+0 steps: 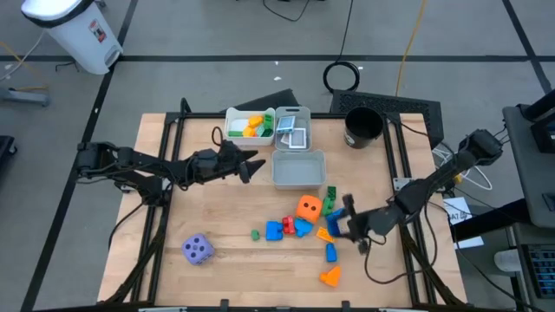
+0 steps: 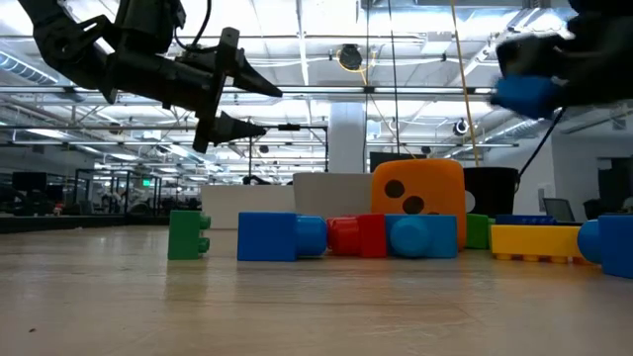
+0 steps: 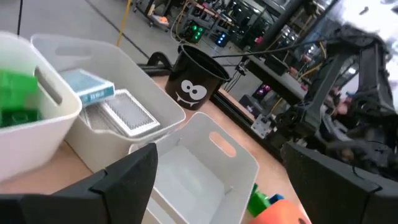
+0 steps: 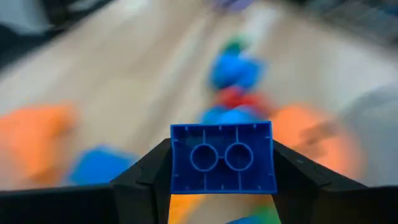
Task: Pick & Place Toys
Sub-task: Put the blue game piece into the white bin
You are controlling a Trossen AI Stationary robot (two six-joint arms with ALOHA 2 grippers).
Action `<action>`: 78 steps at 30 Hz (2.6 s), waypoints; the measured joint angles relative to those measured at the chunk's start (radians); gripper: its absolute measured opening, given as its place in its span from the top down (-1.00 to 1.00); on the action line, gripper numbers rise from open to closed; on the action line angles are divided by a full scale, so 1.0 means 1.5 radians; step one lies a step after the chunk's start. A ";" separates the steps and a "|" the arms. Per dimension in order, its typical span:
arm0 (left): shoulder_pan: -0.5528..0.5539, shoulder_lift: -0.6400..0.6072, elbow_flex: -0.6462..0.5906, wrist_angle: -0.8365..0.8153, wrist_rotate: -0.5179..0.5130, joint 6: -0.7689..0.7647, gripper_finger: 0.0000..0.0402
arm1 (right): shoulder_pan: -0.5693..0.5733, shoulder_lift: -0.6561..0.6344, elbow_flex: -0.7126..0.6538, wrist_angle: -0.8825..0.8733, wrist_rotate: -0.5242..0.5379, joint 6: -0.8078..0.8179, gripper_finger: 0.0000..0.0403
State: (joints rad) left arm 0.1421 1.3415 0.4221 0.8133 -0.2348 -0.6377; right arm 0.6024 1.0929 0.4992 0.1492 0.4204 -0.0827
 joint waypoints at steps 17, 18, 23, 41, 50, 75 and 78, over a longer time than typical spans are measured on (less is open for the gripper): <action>-0.105 0.077 0.189 -0.065 0.005 0.165 -0.74 | -0.195 0.001 0.000 0.268 0.249 -0.526 0.12; -0.109 0.095 0.215 -0.078 0.000 0.174 -0.74 | -0.203 0.001 0.000 0.280 0.249 -0.541 0.12; -0.118 0.207 0.350 -0.131 -0.007 0.223 -0.74 | -0.214 0.009 0.000 0.291 0.261 -0.519 0.12; -0.112 0.425 0.594 -0.196 -0.007 0.257 -0.72 | -0.185 0.051 0.000 0.317 0.260 -0.565 0.11; -0.106 0.424 0.594 -0.196 -0.001 0.228 0.12 | -0.185 0.051 0.000 0.317 0.258 -0.558 0.05; -0.048 0.143 0.329 -0.291 -0.302 0.238 0.51 | -0.163 -0.164 0.000 0.139 0.078 -0.103 0.04; 0.012 0.102 0.222 -0.211 -0.300 0.193 0.51 | -0.163 -0.169 0.001 0.143 0.066 -0.103 0.04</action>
State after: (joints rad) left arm 0.1608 1.4949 0.7551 0.4967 -0.6853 -0.3479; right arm 0.3584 0.8394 0.4999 0.3633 0.5194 -0.2367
